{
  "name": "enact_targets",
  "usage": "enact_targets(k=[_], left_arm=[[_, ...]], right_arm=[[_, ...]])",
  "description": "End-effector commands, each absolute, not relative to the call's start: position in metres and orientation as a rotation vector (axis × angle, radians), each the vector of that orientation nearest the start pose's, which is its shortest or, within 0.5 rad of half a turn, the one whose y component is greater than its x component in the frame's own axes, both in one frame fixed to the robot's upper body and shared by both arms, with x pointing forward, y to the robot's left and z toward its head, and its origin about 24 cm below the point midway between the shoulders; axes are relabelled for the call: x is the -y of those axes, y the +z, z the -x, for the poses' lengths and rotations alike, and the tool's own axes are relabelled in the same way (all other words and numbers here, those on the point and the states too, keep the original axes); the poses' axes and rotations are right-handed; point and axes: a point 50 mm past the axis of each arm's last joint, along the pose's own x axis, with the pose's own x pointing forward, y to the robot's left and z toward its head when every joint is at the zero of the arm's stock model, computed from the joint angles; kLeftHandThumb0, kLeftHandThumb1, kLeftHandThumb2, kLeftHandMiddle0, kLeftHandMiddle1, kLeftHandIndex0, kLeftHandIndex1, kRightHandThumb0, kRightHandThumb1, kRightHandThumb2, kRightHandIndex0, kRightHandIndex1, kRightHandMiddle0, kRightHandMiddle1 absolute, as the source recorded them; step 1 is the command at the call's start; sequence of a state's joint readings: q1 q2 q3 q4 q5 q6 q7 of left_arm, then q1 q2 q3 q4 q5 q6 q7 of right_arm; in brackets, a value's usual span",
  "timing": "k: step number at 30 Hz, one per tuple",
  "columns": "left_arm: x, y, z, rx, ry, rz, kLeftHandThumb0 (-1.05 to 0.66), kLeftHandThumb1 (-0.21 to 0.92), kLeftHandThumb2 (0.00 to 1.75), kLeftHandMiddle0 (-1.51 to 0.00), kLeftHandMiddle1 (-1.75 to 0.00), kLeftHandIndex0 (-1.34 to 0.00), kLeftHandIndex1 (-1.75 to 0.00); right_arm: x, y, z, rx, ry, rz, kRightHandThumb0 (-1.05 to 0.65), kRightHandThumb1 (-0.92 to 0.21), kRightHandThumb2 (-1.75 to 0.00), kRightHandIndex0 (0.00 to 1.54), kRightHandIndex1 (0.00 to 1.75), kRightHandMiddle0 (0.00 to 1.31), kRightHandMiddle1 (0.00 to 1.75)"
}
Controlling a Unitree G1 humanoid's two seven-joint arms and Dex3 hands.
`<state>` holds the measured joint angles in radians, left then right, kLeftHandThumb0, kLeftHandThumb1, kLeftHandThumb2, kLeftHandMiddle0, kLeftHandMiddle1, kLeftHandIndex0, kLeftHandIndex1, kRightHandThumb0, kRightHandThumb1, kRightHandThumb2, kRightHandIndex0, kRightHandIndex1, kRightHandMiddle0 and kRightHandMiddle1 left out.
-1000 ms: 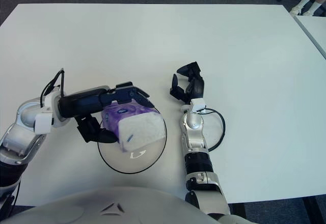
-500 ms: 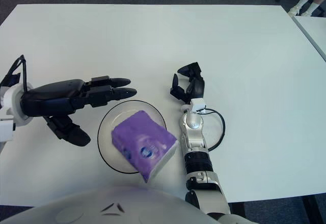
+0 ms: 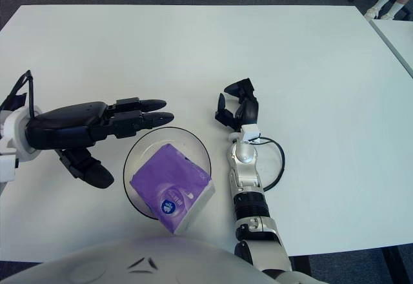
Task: Put the tissue paper into the plate.
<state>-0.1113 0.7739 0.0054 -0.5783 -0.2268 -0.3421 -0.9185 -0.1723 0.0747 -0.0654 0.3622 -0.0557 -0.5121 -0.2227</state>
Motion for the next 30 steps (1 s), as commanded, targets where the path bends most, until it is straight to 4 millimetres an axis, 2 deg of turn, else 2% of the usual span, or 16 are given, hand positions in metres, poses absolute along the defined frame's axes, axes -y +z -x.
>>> enact_targets(k=[1, 10, 11, 12, 13, 14, 15, 16, 17, 19, 21, 22, 24, 25, 28, 30], left_arm=[[-0.152, 0.203, -0.186, 0.682, -1.212, -0.938, -0.87, 0.92, 0.51, 0.00, -0.11, 0.00, 0.00], [-0.153, 0.203, -0.185, 0.682, -1.212, -0.938, -0.87, 0.92, 0.51, 0.00, -0.11, 0.00, 0.00], [-0.150, 0.204, -0.195, 0.708, -0.919, -0.894, -0.87, 0.92, 0.51, 0.00, -0.11, 0.00, 0.00], [-0.151, 0.206, -0.201, 0.721, -0.688, -0.856, -0.81, 0.87, 0.62, -0.05, -0.40, 0.00, -0.45], [-0.153, 0.208, -0.204, 0.726, -0.526, -0.831, -0.79, 0.84, 0.68, -0.05, -0.53, 0.00, -0.63], [-0.155, 0.209, -0.205, 0.727, -0.440, -0.818, -0.76, 0.79, 0.78, -0.05, -0.74, 0.00, -0.88], [-0.160, 0.191, -0.215, 0.696, -0.364, -0.767, -0.74, 0.76, 0.84, -0.05, -0.87, 0.00, -1.04], [-0.163, 0.176, -0.221, 0.672, -0.308, -0.731, -0.67, 0.76, 0.82, -0.08, -0.99, -0.06, -1.18], [-0.166, 0.161, -0.225, 0.654, -0.206, -0.690, -0.56, 0.77, 0.78, -0.12, -1.20, -0.13, -1.38], [-0.167, 0.150, -0.227, 0.644, -0.100, -0.659, -0.29, 0.64, 0.91, -0.29, -1.39, -0.23, -1.56], [-0.172, 0.143, -0.231, 0.639, -0.013, -0.643, -0.15, 0.57, 0.98, -0.38, -1.49, -0.29, -1.65], [-0.175, 0.139, -0.233, 0.634, 0.038, -0.633, -0.10, 0.48, 1.11, -0.47, -1.58, -0.31, -1.69], [-0.182, 0.131, -0.237, 0.607, 0.125, -0.595, -0.06, 0.40, 1.22, -0.55, -1.66, -0.34, -1.72], [-0.188, 0.125, -0.239, 0.573, 0.170, -0.561, -0.04, 0.30, 1.35, -0.63, -1.69, -0.40, -1.72], [-0.200, 0.107, -0.242, 0.478, 0.287, -0.492, -0.02, 0.10, 1.57, -0.79, -1.73, -0.53, -1.74], [-0.200, 0.103, -0.242, 0.435, 0.333, -0.468, -0.01, 0.04, 1.64, -0.83, -1.74, -0.57, -1.74]], right_arm=[[0.156, -0.022, -0.236, -0.005, -0.260, -0.001, -0.41, -0.55, -1.02, 0.63, 1.57, 0.43, 1.75], [0.155, -0.022, -0.235, -0.005, -0.260, -0.001, -0.41, -0.55, -1.02, 0.63, 1.57, 0.43, 1.75], [0.156, -0.023, -0.234, 0.003, -0.259, -0.009, -0.41, -0.55, -1.02, 0.63, 1.57, 0.43, 1.75], [0.157, -0.024, -0.233, 0.009, -0.258, -0.016, -0.41, -0.57, -1.00, 0.63, 1.56, 0.42, 1.75], [0.158, -0.024, -0.233, 0.012, -0.258, -0.020, -0.41, -0.58, -0.99, 0.63, 1.55, 0.41, 1.75], [0.158, -0.024, -0.232, 0.014, -0.257, -0.022, -0.40, -0.59, -0.98, 0.62, 1.55, 0.40, 1.75], [0.158, -0.024, -0.232, 0.016, -0.247, -0.023, -0.40, -0.59, -0.97, 0.62, 1.54, 0.40, 1.75], [0.158, -0.024, -0.233, 0.017, -0.239, -0.025, -0.40, -0.60, -0.97, 0.62, 1.54, 0.40, 1.75], [0.158, -0.023, -0.233, 0.017, -0.233, -0.026, -0.40, -0.60, -0.96, 0.61, 1.54, 0.39, 1.75], [0.158, -0.023, -0.233, 0.017, -0.229, -0.028, -0.40, -0.61, -0.95, 0.60, 1.54, 0.39, 1.75], [0.158, -0.023, -0.233, 0.017, -0.227, -0.028, -0.40, -0.61, -0.95, 0.60, 1.54, 0.39, 1.75], [0.158, -0.023, -0.233, 0.018, -0.227, -0.028, -0.40, -0.61, -0.95, 0.60, 1.55, 0.39, 1.75], [0.157, -0.023, -0.233, 0.019, -0.225, -0.027, -0.40, -0.61, -0.95, 0.60, 1.56, 0.39, 1.75], [0.157, -0.022, -0.233, 0.021, -0.224, -0.027, -0.40, -0.61, -0.95, 0.59, 1.56, 0.39, 1.75], [0.157, -0.022, -0.234, 0.025, -0.221, -0.031, -0.40, -0.60, -0.96, 0.59, 1.55, 0.39, 1.75], [0.157, -0.022, -0.234, 0.024, -0.218, -0.035, -0.40, -0.60, -0.96, 0.59, 1.54, 0.39, 1.75]])
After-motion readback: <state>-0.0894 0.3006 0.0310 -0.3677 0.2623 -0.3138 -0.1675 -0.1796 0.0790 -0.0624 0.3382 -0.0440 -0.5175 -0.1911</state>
